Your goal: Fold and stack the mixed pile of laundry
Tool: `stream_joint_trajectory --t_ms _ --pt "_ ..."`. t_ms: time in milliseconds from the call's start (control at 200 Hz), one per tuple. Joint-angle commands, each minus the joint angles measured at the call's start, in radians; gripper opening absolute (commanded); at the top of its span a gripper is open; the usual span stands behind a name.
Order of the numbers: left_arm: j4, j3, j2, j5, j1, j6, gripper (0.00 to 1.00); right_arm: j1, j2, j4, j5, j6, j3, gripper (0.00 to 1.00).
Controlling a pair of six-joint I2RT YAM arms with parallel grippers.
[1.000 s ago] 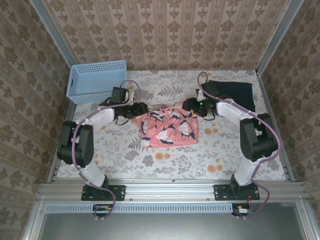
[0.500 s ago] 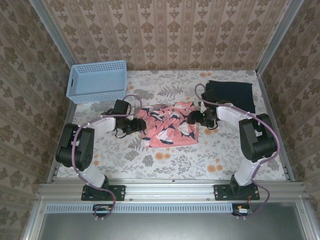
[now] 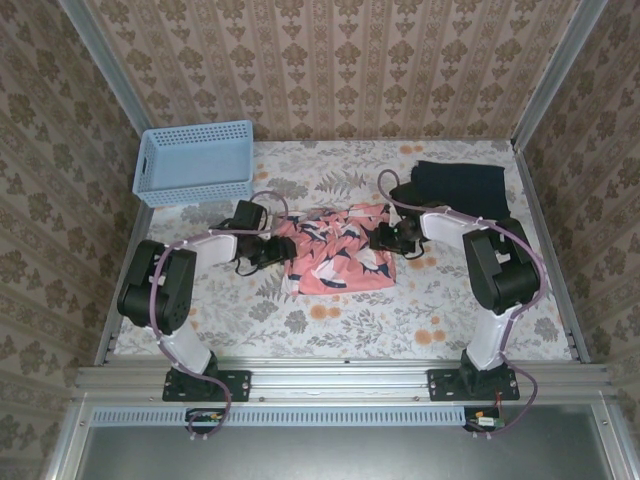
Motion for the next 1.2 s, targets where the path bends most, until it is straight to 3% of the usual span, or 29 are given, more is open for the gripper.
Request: stream_joint_trajectory --t_ms 0,165,425,835,1195 --pt "0.146 -0.001 0.074 0.055 -0.034 -0.021 0.43 0.012 0.026 0.034 -0.059 0.022 0.014 0.33" --pt "0.156 0.050 0.084 0.076 -0.069 -0.035 0.00 0.012 0.009 0.027 -0.053 0.019 0.024 0.23" --pt "0.132 0.245 0.120 0.081 -0.171 -0.056 0.00 -0.020 -0.039 -0.059 -0.028 -0.046 0.108 0.03" --pt "0.006 0.751 0.285 0.064 -0.211 -0.010 0.00 -0.231 -0.179 -0.191 -0.087 -0.130 0.283 0.01" --pt "-0.102 1.452 0.723 0.113 -0.319 -0.050 0.00 -0.465 -0.107 -0.261 -0.170 -0.214 0.479 0.02"
